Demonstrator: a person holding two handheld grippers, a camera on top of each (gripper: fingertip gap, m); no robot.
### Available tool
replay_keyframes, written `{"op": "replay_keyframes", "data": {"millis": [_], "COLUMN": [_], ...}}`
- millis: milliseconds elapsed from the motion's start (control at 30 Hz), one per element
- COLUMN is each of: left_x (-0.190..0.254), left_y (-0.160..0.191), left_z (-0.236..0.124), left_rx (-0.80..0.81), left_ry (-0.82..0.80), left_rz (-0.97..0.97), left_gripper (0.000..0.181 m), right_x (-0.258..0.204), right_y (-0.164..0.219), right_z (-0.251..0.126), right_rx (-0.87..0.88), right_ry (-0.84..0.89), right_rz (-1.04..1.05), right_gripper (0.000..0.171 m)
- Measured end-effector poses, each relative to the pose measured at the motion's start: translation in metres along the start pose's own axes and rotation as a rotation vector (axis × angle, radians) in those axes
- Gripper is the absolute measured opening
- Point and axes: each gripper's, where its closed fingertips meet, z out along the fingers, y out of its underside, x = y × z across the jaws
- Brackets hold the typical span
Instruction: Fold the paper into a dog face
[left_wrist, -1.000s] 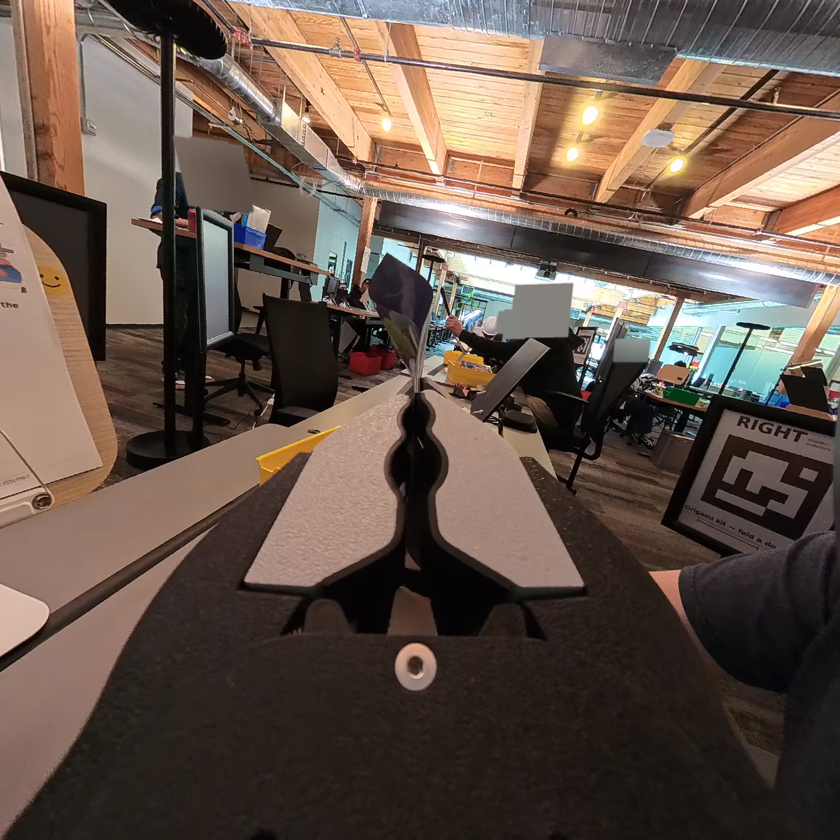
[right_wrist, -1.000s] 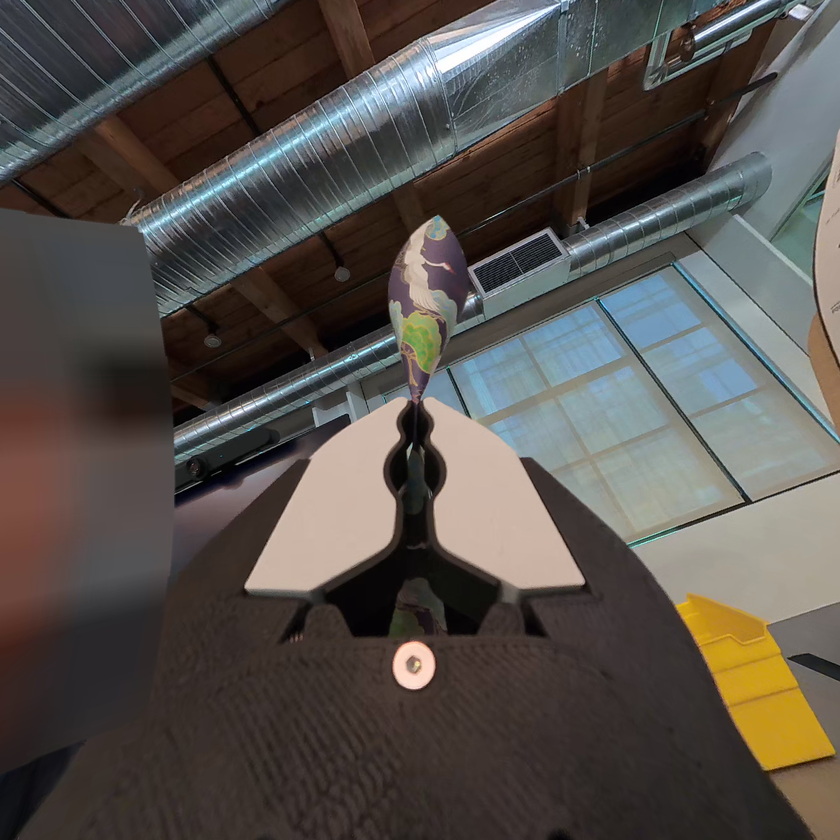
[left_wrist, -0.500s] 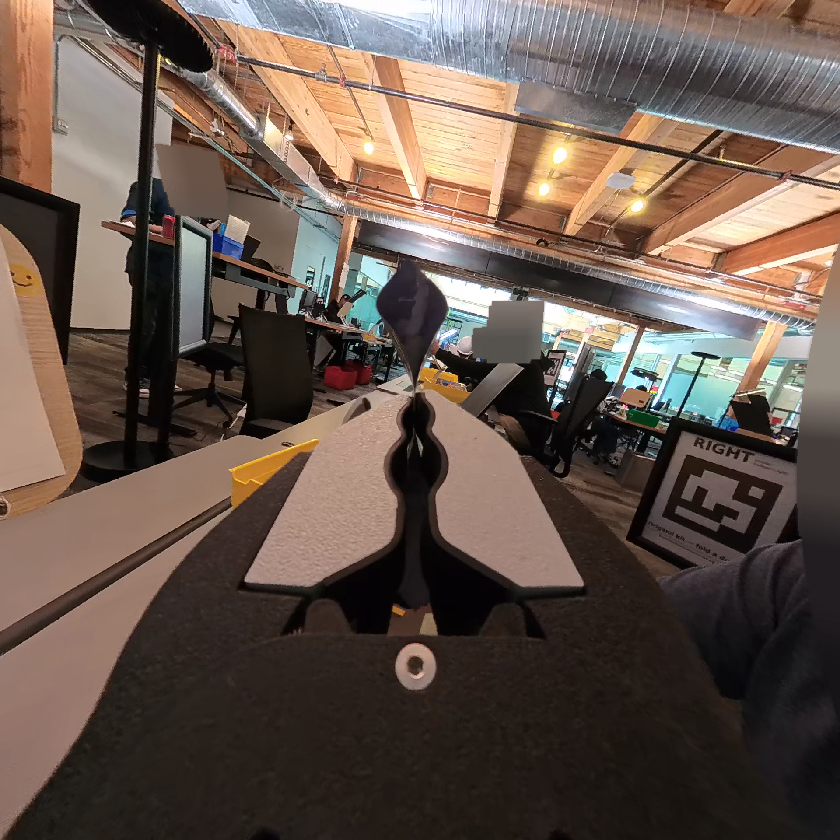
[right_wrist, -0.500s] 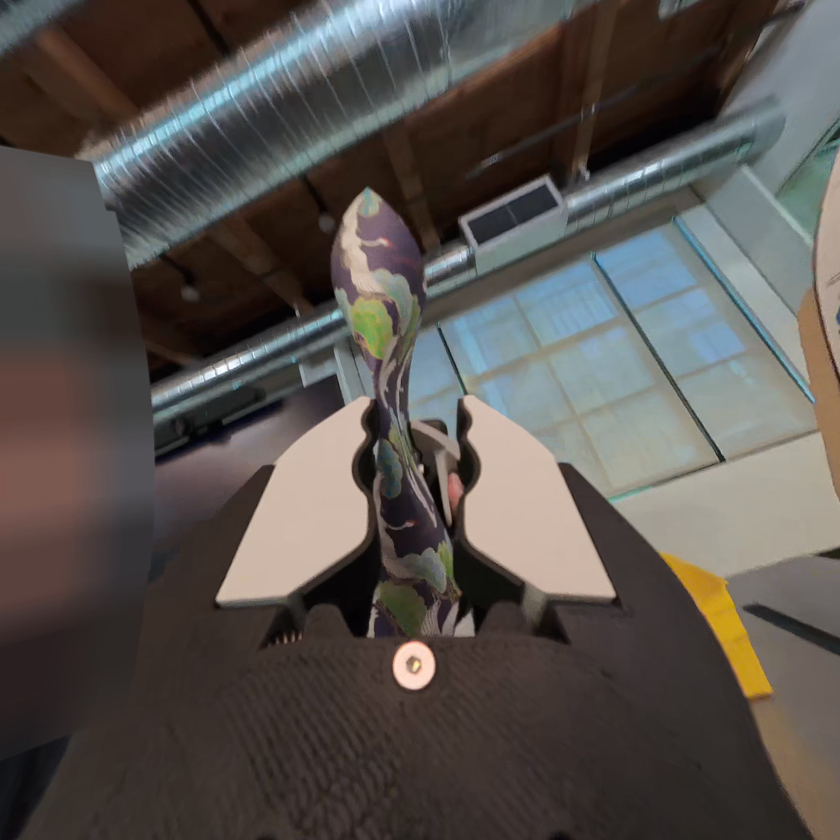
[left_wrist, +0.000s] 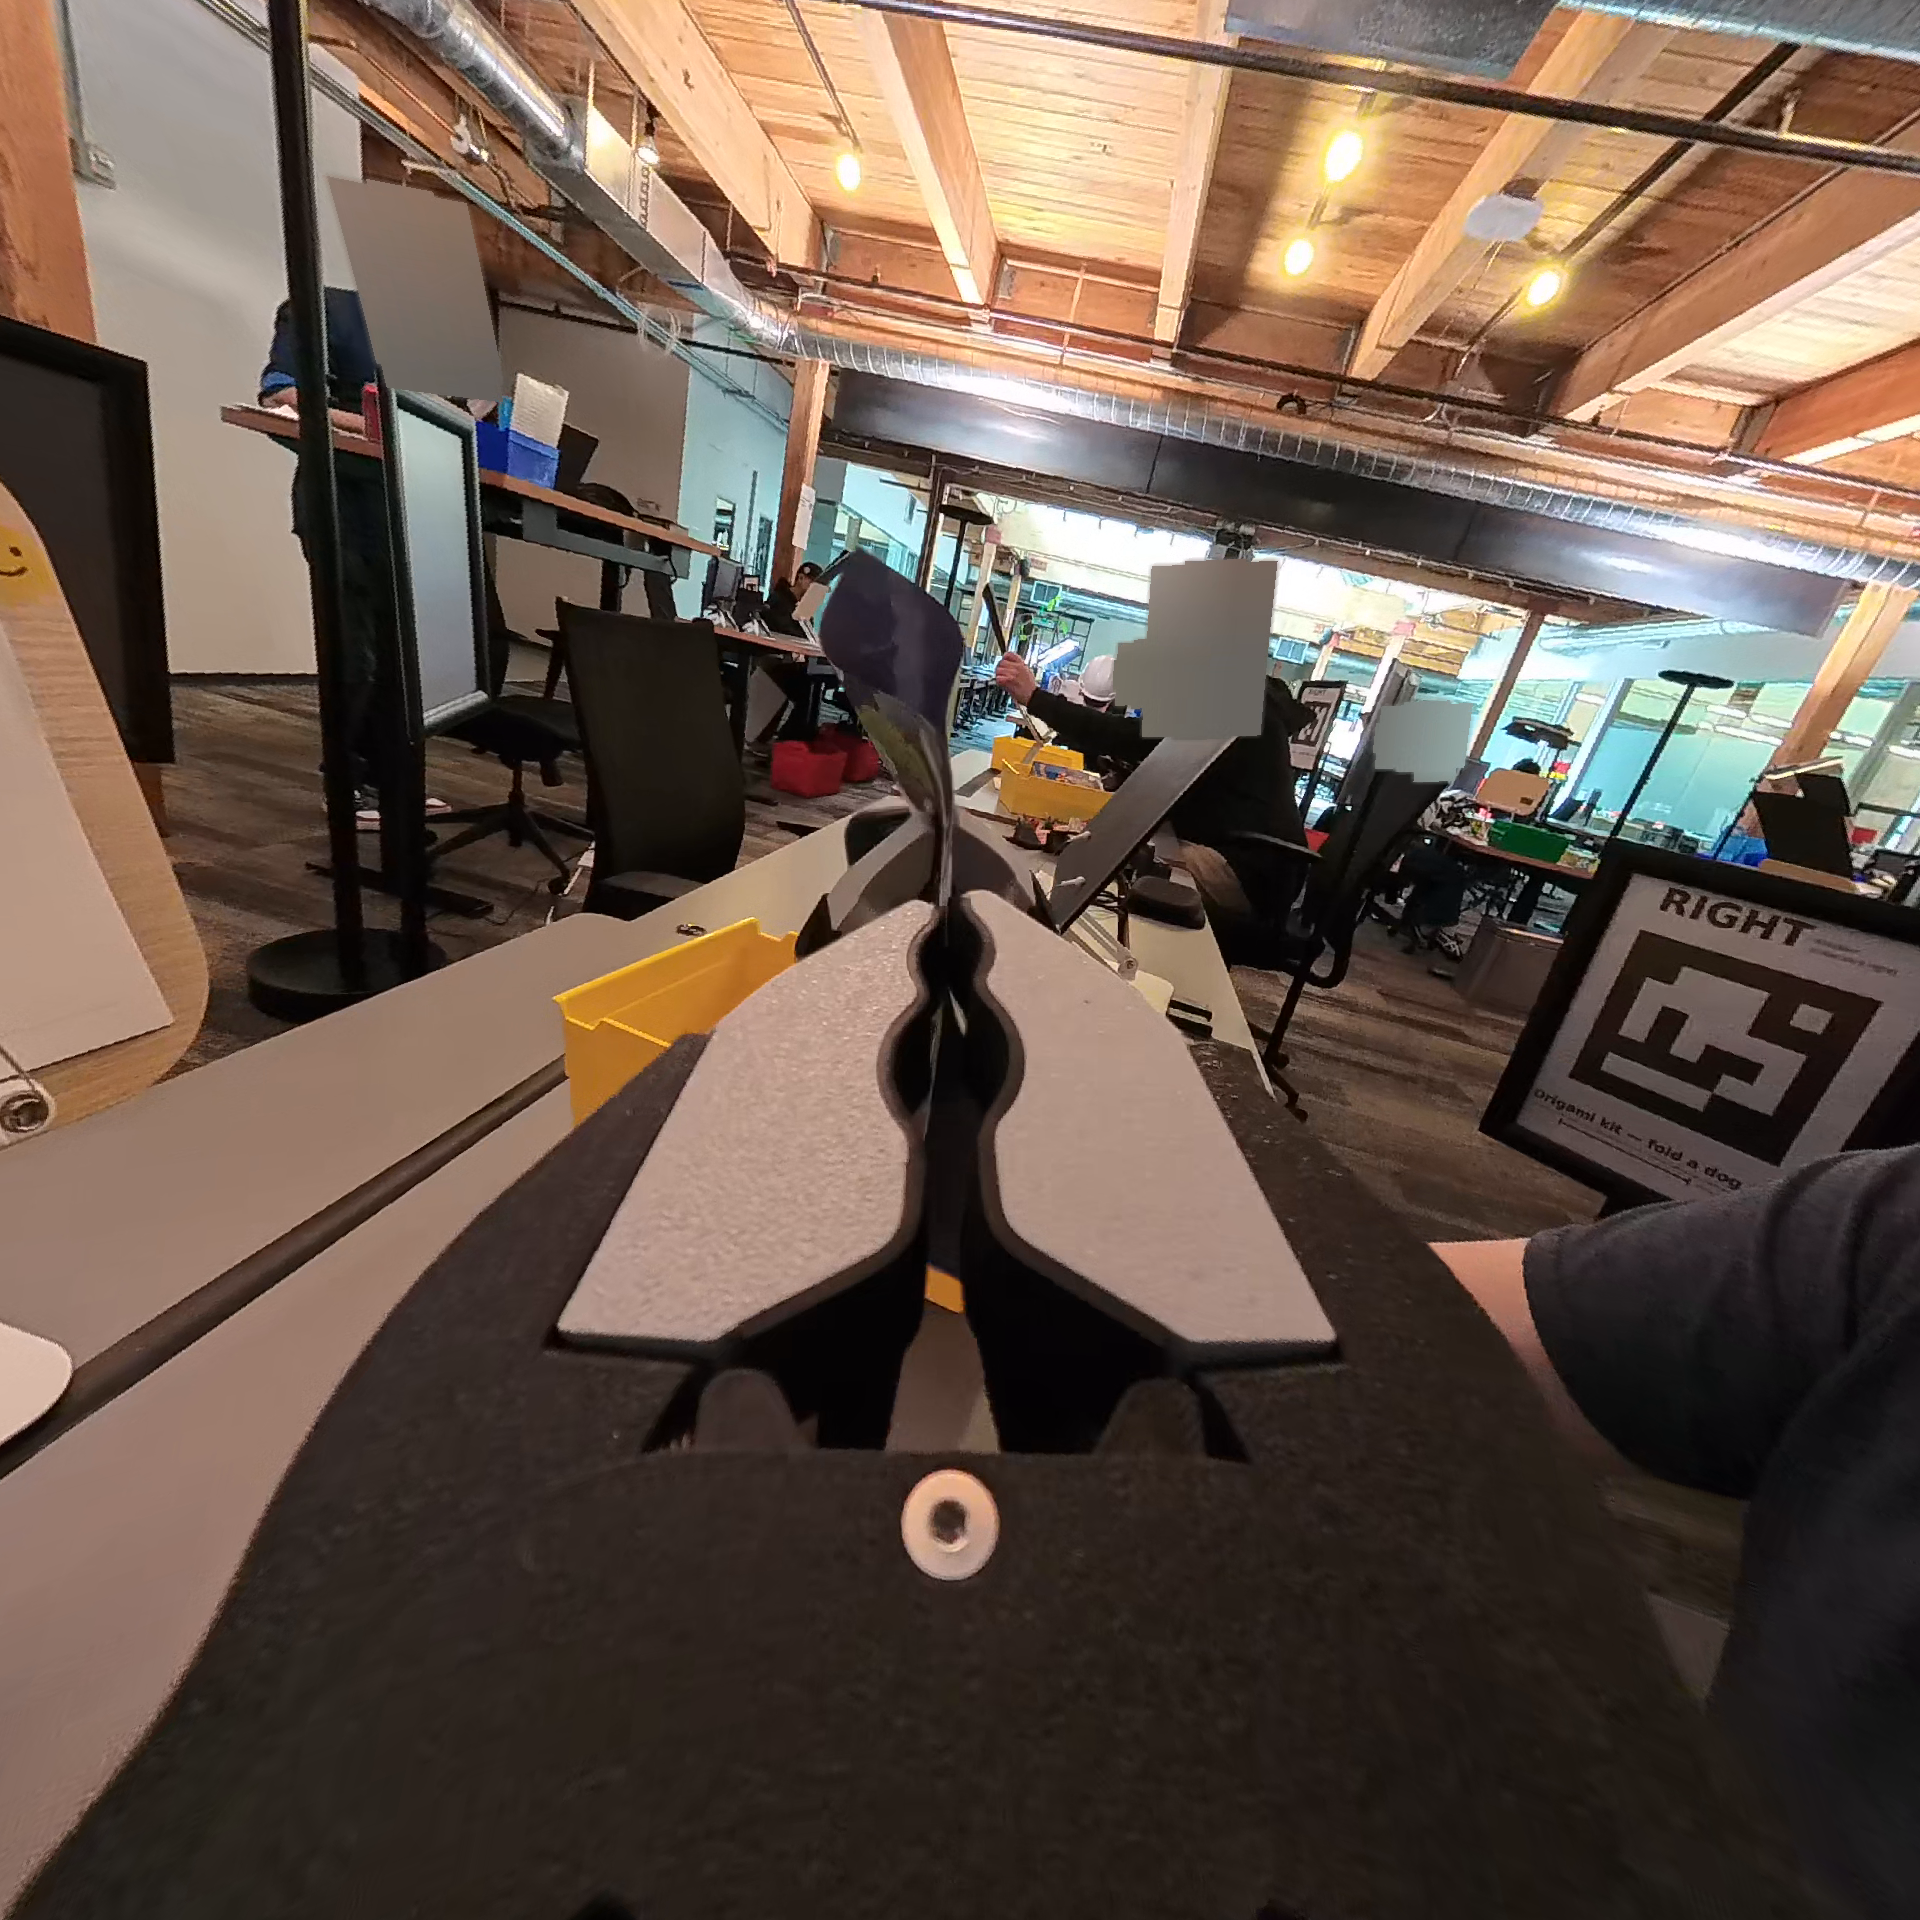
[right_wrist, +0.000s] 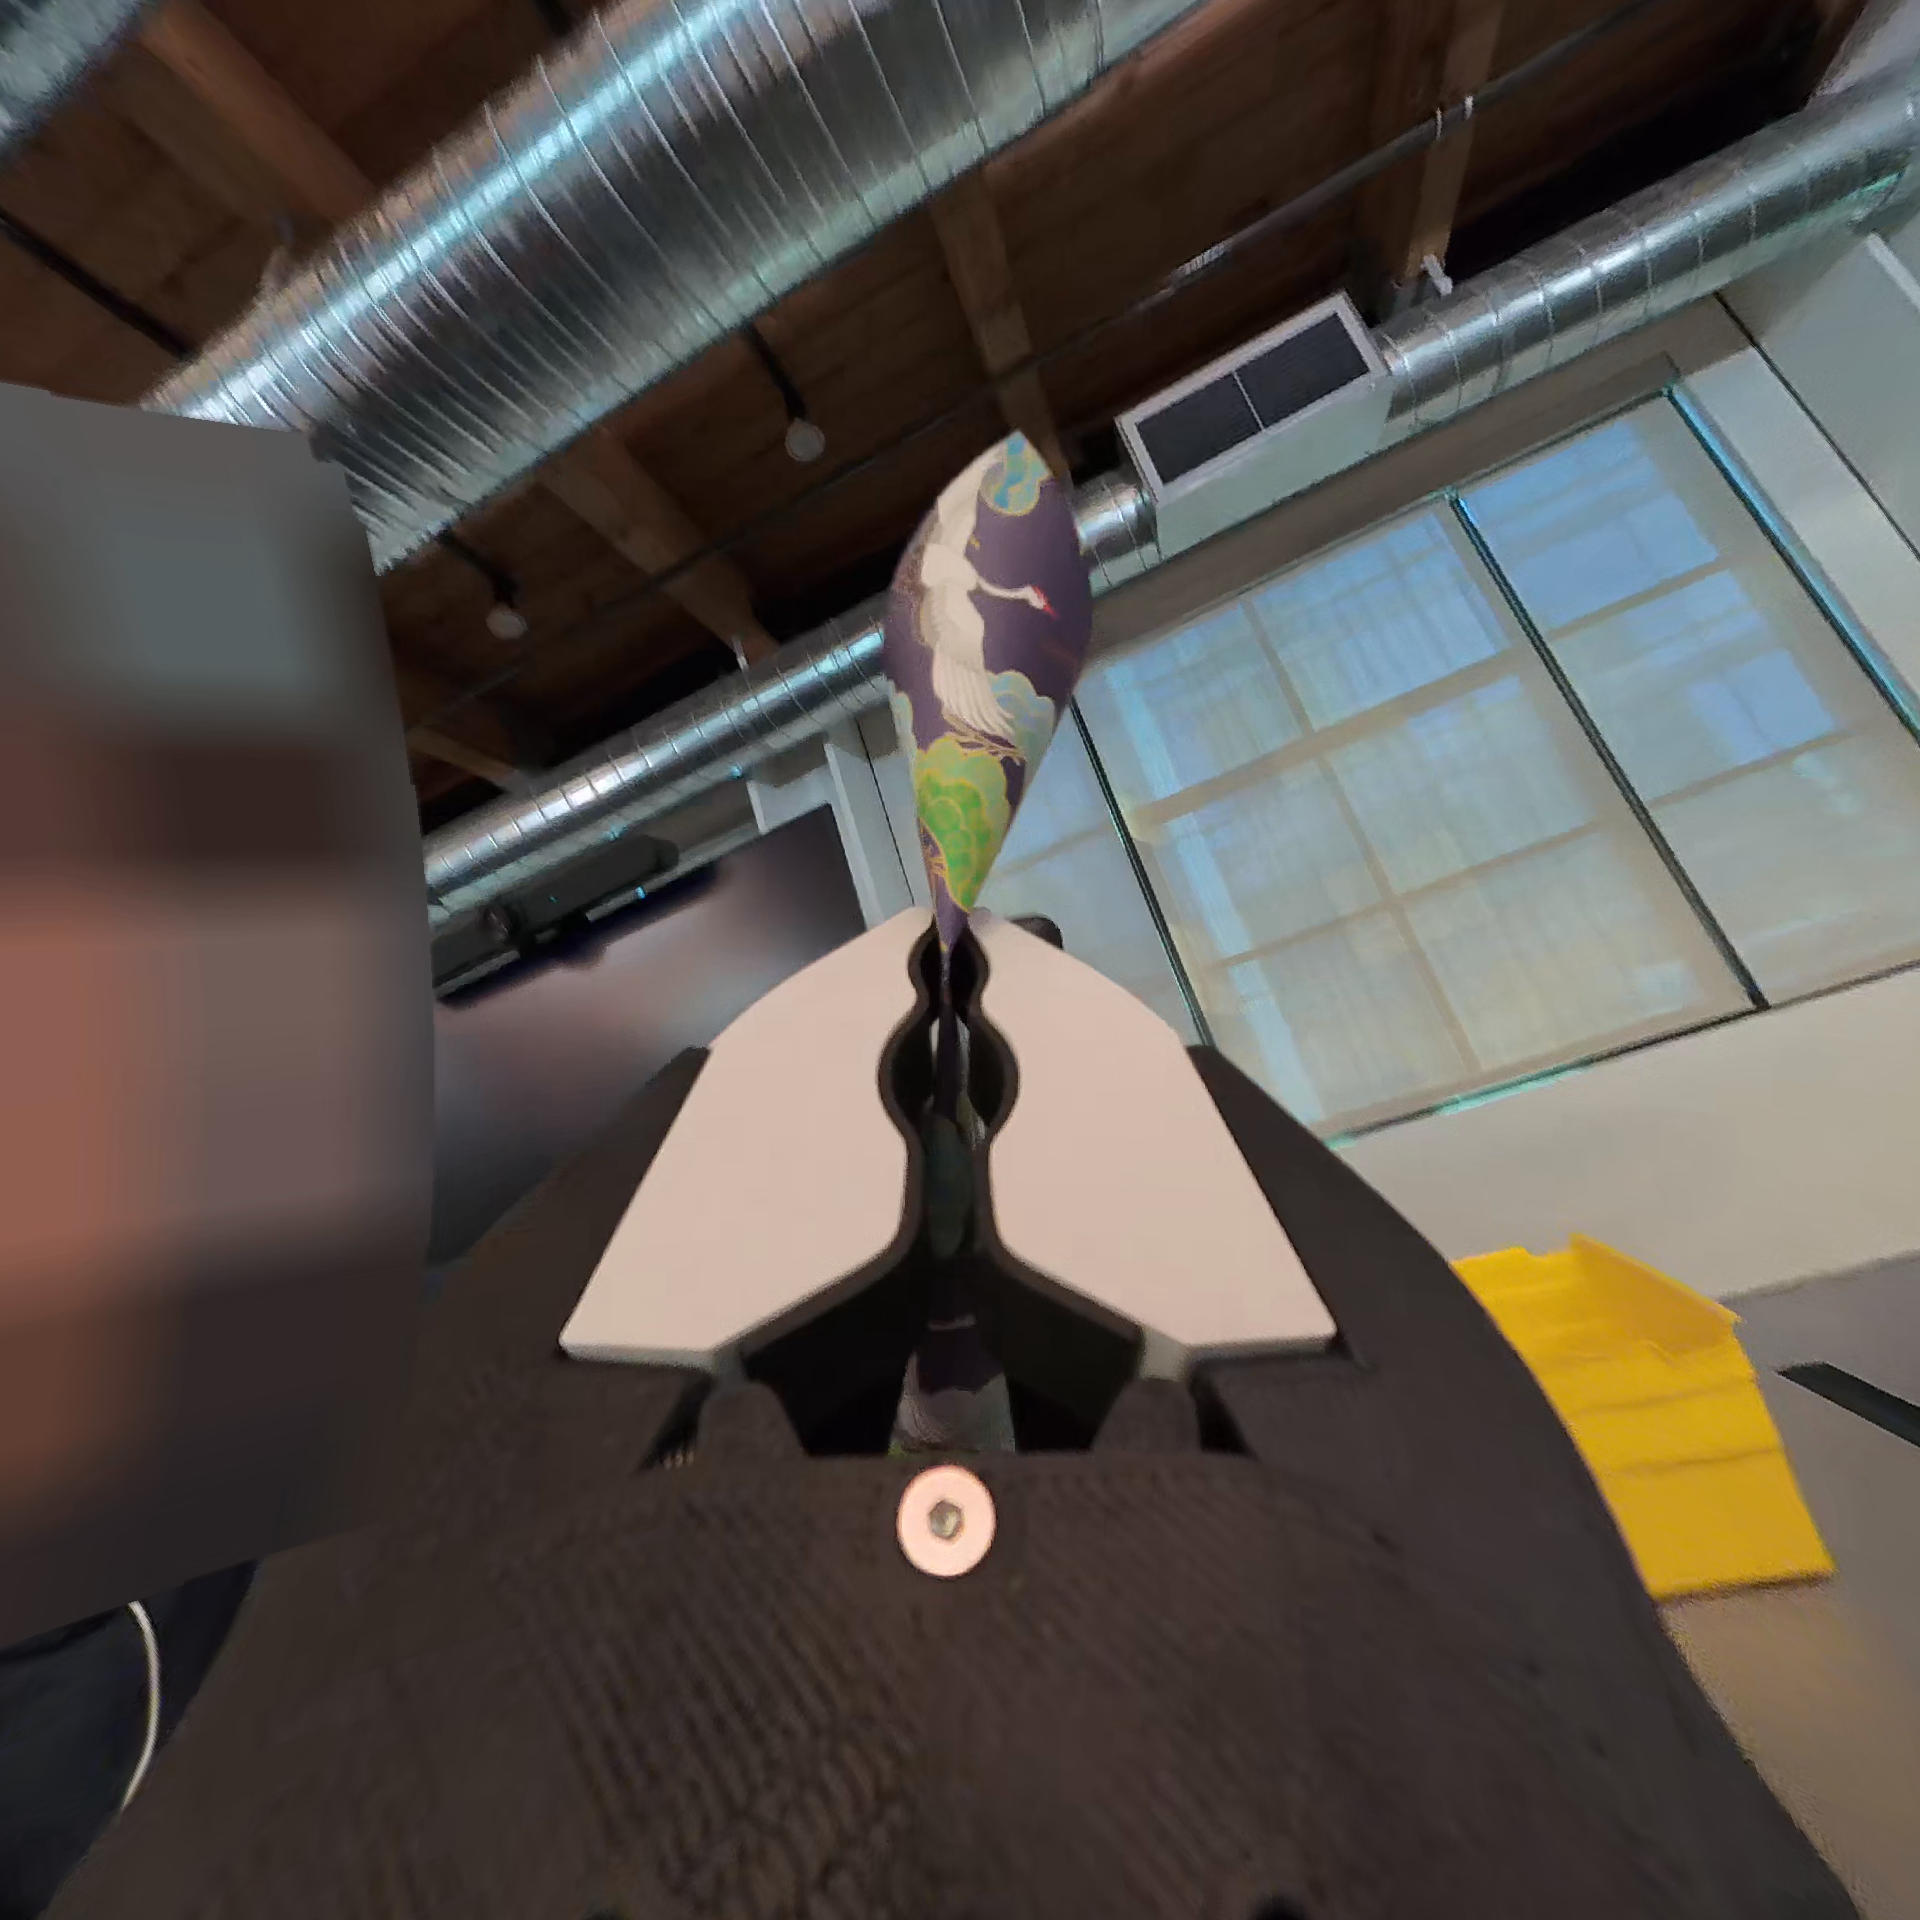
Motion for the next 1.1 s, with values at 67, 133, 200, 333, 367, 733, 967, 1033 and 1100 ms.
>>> {"op": "replay_keyframes", "data": {"millis": [67,133,200,333,367,733,967,1033,1100], "left_x": [0.000,0.000,-0.001,0.000,0.000,0.000,0.001,-0.001,-0.001], "left_y": [0.002,0.004,0.005,0.005,0.004,0.006,-0.001,-0.003,-0.003], "left_z": [0.002,0.004,0.005,0.006,0.005,0.008,0.001,-0.001,-0.002], "left_rx": [-0.002,-0.008,-0.007,-0.001,0.001,-0.002,0.028,0.038,0.031], "left_ry": [-0.002,-0.010,-0.020,-0.020,-0.020,-0.017,0.001,-0.006,-0.004], "left_rz": [-0.001,0.007,0.013,0.011,0.010,0.003,-0.023,-0.028,-0.026], "left_gripper": [0.000,0.000,0.000,0.000,0.000,0.000,0.000,0.000,0.000], "right_x": [0.001,0.003,0.004,0.001,0.001,0.002,0.015,0.018,0.016], "right_y": [-0.004,-0.007,-0.010,-0.014,-0.016,-0.028,-0.052,-0.046,-0.035], "right_z": [-0.003,-0.005,-0.007,-0.009,-0.010,-0.020,-0.043,-0.037,-0.027], "right_rx": [0.057,0.103,0.143,0.193,0.205,0.295,0.433,0.301,0.134], "right_ry": [-0.009,-0.002,0.006,0.008,0.013,0.029,0.030,0.056,0.090], "right_rz": [0.033,0.046,0.050,0.034,0.025,0.027,0.098,0.016,-0.098], "right_gripper": [0.001,0.000,0.001,0.001,0.001,0.001,0.001,0.026,0.046]}}
